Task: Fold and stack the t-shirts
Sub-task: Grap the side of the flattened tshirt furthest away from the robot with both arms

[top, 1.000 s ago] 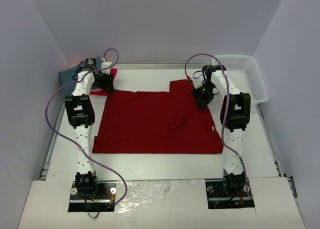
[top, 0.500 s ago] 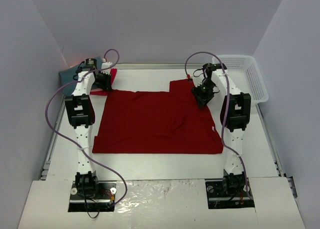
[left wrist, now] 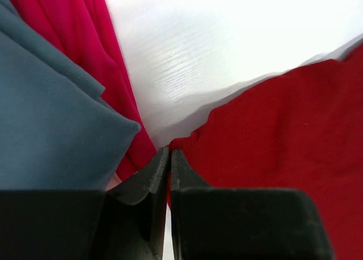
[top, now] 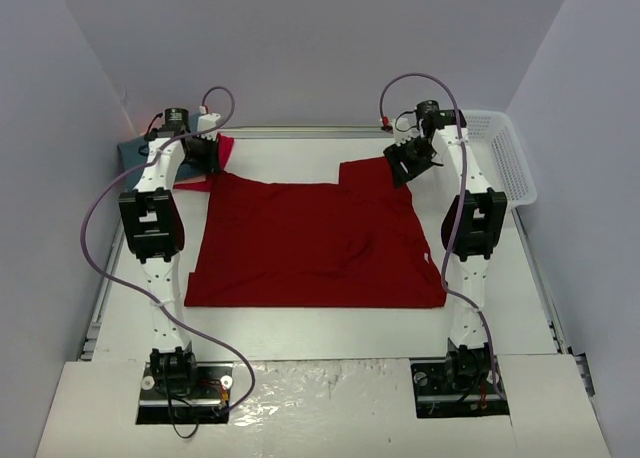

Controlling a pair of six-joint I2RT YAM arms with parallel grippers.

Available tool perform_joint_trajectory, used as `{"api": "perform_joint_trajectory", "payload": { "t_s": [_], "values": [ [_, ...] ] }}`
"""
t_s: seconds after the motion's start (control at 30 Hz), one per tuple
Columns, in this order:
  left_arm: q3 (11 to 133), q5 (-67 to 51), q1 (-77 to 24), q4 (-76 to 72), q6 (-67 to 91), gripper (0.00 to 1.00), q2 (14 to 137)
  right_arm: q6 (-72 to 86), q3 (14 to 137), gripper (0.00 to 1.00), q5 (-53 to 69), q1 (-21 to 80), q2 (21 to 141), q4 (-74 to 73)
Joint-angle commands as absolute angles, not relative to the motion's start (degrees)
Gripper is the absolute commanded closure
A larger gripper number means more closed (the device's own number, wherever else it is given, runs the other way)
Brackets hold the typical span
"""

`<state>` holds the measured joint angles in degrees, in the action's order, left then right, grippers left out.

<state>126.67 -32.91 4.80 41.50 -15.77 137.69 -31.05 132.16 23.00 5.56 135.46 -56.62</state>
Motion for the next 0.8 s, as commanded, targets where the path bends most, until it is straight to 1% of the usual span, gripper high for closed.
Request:
{"api": "perform_joint_trajectory", "payload": {
  "t_s": [0.0,0.07,0.13,0.2,0.27,0.4,0.53,0.77],
  "values": [
    [126.83,-32.61,3.96,40.96,-15.12,0.98,131.57,-28.92,135.70,0.49,25.40,4.92,137.98,-56.87],
    [126.74,-32.26,3.61,41.31,-15.29,0.98,131.05,-28.13,136.58,0.41,26.36,4.92,138.43,-55.90],
    [126.65,-32.08,3.34,41.66,-15.56,0.98,130.78,-27.51,137.11,0.31,27.86,4.83,139.04,-54.23],
    [126.39,-31.82,2.99,41.75,-15.73,0.98,130.17,-26.46,137.20,0.31,26.99,4.75,139.39,-51.18],
    [125.77,-31.55,2.64,41.66,-15.73,0.98,129.47,-22.86,137.72,0.35,24.62,4.57,140.09,-47.83],
    [124.37,-31.38,2.02,41.40,-15.82,0.98,128.24,-21.97,141.06,0.38,24.00,4.48,142.64,-45.88],
    [121.48,-31.11,1.85,40.17,-15.56,0.98,125.87,-18.47,141.68,0.43,23.56,4.48,144.05,-39.75],
    [117.60,-30.41,1.84,37.79,-15.56,0.98,121.82,-11.79,143.26,0.57,21.36,4.39,147.39,-31.04]
  ]
}}
